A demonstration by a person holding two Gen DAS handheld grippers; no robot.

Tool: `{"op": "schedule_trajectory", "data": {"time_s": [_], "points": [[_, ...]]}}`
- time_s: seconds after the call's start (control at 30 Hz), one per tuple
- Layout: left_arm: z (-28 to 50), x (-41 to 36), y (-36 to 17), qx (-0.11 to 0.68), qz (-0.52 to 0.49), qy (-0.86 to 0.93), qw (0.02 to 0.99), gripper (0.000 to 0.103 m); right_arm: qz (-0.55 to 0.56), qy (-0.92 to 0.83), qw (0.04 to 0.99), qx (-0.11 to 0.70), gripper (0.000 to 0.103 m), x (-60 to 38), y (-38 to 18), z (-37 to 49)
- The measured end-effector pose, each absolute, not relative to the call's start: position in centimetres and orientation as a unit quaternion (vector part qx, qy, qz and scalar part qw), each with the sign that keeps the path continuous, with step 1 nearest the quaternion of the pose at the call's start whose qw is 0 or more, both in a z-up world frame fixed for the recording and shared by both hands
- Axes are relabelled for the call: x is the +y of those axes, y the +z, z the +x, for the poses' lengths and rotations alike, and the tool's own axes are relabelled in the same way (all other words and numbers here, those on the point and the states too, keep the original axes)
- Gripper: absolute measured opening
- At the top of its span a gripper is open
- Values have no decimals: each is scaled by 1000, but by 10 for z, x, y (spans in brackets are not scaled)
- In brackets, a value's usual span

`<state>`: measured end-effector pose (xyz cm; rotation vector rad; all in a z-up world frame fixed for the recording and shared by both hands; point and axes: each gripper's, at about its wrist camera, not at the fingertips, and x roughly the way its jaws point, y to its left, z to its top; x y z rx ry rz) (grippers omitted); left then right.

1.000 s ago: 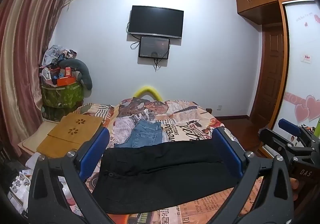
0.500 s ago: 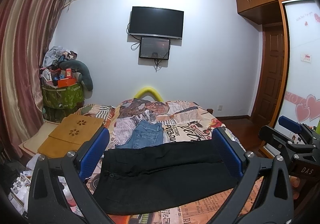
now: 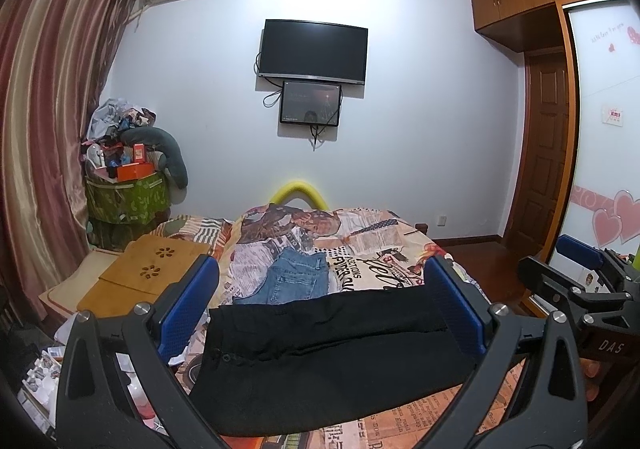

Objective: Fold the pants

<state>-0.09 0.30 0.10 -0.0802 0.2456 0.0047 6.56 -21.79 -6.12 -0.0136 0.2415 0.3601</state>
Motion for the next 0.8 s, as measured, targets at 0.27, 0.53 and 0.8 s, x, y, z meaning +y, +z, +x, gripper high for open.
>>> {"op": "schedule_trajectory", "data": {"time_s": [0.27,0.53,0.8], "points": [[-3,1,2,119,-33,2,992,103,-7,179,977,120,102,-217,-62,66],[-2,-2,3,119,-31,2,992,103,-7,179,977,120,102,-217,-62,66],[-1,-3,3,121,-32,2,992,103,-7,178,977,120,102,-217,-62,66]]}}
